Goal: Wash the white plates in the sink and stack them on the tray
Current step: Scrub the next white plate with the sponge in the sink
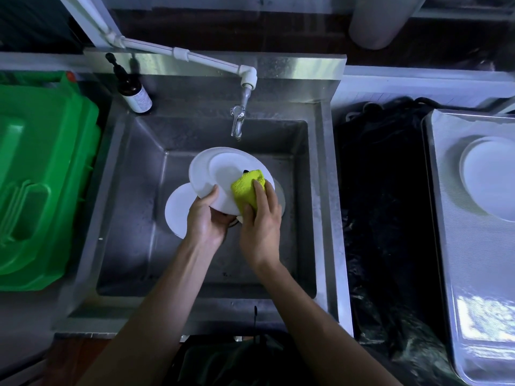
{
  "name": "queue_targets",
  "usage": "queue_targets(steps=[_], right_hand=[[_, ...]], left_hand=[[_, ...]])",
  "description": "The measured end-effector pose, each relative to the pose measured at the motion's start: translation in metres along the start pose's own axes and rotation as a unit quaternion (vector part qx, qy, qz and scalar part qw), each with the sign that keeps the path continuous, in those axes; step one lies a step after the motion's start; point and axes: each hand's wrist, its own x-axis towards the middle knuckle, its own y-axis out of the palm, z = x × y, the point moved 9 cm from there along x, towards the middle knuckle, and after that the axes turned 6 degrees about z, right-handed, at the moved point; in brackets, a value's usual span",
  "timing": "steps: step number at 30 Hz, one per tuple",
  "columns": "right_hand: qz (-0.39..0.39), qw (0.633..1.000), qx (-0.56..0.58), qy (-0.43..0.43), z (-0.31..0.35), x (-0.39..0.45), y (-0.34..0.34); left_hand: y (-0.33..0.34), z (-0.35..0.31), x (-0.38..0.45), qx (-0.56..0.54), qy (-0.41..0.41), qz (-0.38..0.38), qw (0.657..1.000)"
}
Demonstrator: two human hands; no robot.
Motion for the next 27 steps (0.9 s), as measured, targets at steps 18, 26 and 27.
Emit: queue_targets(steps=[18,26,27], right_hand=[[0.029,0.992,0.021,0.125,-0.061,0.074,-0.049],[0.051,0.994,-0.014,0.091,-0.040,0.090,-0.046],[0.053,0.995,-0.021,0.084,-0.036,0.091,-0.044]], left_hand=[[-0.019,-0.009,-0.014,0.124,-0.002,0.105,0.987],[-0.025,-0.001,-0.013,0.199,-0.044,0.126,0.971],[-0.025,-0.001,-0.013,0.206,-0.047,0.127,0.969]])
